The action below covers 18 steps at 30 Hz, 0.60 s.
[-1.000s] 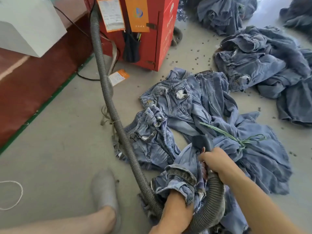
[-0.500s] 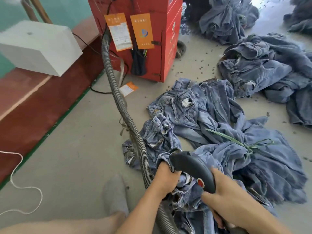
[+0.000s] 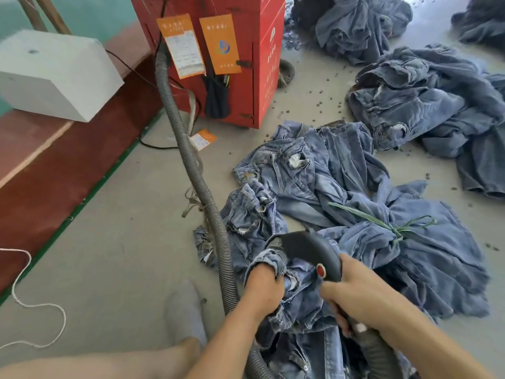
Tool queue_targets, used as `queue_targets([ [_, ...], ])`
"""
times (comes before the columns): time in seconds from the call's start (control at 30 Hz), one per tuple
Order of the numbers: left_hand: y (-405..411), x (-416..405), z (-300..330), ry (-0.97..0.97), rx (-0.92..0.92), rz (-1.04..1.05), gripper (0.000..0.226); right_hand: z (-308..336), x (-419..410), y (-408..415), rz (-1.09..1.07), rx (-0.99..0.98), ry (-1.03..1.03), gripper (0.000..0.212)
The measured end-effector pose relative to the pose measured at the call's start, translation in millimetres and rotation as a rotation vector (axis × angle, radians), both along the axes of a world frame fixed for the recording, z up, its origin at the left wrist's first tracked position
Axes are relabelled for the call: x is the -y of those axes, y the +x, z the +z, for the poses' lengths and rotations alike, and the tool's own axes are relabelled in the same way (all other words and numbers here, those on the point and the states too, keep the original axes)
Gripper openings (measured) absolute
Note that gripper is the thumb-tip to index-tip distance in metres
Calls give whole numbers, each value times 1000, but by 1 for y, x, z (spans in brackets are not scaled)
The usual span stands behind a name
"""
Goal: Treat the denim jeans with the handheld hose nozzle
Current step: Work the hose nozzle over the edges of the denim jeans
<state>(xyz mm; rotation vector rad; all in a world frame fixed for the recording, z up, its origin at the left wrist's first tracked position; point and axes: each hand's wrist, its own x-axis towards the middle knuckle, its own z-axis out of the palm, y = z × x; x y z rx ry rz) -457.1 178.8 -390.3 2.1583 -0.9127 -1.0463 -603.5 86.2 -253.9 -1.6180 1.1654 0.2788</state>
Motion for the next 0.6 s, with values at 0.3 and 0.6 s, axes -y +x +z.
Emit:
queue_targets([
  [0.3, 5, 4, 1, -24, 119, -81, 44, 11, -11, -11, -20, 14, 45, 30],
  [0.6, 21, 9, 10, 101, 284, -360, 31, 35, -7, -26, 12, 68, 35, 30],
])
